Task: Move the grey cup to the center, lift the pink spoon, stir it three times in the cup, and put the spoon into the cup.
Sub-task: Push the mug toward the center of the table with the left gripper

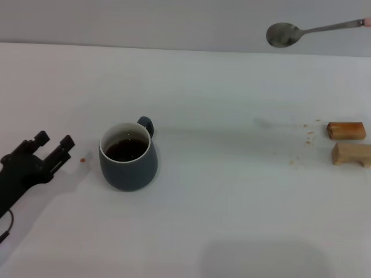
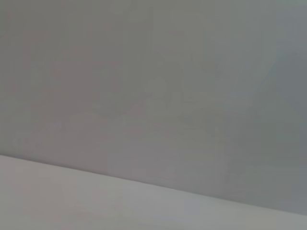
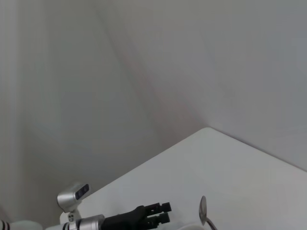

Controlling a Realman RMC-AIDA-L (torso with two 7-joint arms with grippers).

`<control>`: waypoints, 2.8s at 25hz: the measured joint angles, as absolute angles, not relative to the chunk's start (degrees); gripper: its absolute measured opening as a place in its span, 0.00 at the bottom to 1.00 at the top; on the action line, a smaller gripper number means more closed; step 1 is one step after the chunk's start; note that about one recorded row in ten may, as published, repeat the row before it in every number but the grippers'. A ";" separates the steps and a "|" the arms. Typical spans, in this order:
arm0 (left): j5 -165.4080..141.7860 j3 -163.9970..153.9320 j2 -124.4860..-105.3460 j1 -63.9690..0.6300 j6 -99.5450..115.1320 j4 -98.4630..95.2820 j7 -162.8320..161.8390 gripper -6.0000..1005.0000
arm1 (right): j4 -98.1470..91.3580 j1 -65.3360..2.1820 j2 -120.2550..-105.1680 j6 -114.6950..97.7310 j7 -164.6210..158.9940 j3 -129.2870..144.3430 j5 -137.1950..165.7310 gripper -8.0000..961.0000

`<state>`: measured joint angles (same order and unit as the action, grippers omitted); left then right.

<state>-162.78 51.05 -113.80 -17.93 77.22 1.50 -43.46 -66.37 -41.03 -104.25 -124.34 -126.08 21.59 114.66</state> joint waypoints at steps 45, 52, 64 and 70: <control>-162.67 40.88 -117.86 -23.65 70.73 5.05 -42.00 0.69 | -62.57 -39.41 -106.82 -124.36 -125.33 25.49 111.53 0.11; -162.25 43.34 -117.69 -24.13 66.45 4.68 -41.52 0.69 | -61.66 -39.42 -107.10 -124.36 -124.58 25.48 111.52 0.11; -162.24 45.71 -117.93 -25.05 63.78 6.43 -41.51 0.69 | -59.49 -39.20 -107.14 -124.27 -123.32 25.43 111.53 0.11; -162.26 45.67 -118.15 -25.07 62.79 8.46 -41.57 0.69 | -59.49 -39.20 -107.14 -124.28 -123.31 25.49 111.53 0.11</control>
